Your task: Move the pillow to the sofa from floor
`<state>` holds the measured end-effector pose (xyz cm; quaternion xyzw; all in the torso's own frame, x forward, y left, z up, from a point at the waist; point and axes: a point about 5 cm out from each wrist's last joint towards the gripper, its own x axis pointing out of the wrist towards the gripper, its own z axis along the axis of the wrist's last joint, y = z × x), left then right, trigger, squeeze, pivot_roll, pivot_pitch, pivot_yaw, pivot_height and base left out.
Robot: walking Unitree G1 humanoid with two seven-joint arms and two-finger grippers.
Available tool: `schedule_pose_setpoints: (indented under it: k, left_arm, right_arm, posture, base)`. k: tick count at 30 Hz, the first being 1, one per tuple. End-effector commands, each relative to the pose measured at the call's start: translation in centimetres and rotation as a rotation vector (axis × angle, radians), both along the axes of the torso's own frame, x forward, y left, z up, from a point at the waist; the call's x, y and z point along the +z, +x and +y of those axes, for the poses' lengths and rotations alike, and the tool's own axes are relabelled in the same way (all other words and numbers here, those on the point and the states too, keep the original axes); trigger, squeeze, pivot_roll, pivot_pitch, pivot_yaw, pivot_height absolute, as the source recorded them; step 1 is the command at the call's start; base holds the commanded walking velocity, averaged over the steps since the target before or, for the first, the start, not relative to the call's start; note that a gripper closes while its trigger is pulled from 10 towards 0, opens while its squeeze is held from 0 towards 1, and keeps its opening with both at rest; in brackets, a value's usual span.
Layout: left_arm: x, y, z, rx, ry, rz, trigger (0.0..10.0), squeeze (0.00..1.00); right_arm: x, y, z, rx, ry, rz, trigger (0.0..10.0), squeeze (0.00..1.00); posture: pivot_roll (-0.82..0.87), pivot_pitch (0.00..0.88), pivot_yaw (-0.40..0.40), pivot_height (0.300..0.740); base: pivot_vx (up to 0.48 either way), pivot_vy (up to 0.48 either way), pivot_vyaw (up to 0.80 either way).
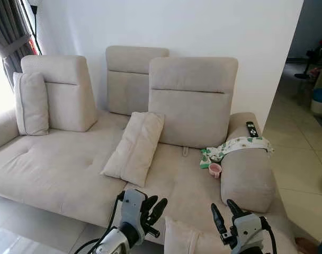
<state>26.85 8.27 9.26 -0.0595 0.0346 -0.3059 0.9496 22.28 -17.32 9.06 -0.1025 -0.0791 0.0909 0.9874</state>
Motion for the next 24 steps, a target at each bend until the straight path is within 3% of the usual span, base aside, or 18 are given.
schedule_pose_setpoints:
  k: [1,24]
  left_arm:
    - [-0.58,-0.07,0.43,0.007,0.008,0.016,10.0,0.0]
    - [-0.82,-0.39,0.13,-0.017,0.011,0.005,10.0,0.0]
  right_arm:
    - [-0.42,-0.14,0.06,0.012,-0.002,0.015,10.0,0.0]
    - [-0.4,-0.11,0.16,0.014,-0.007,0.005,10.0,0.0]
  posture:
    - [0.13,0.0,0.065,0.74]
    - [0.13,0.0,0.066,0.74]
  base:
    - [0.0,0.0,0.0]
    - [0.0,0.0,0.0]
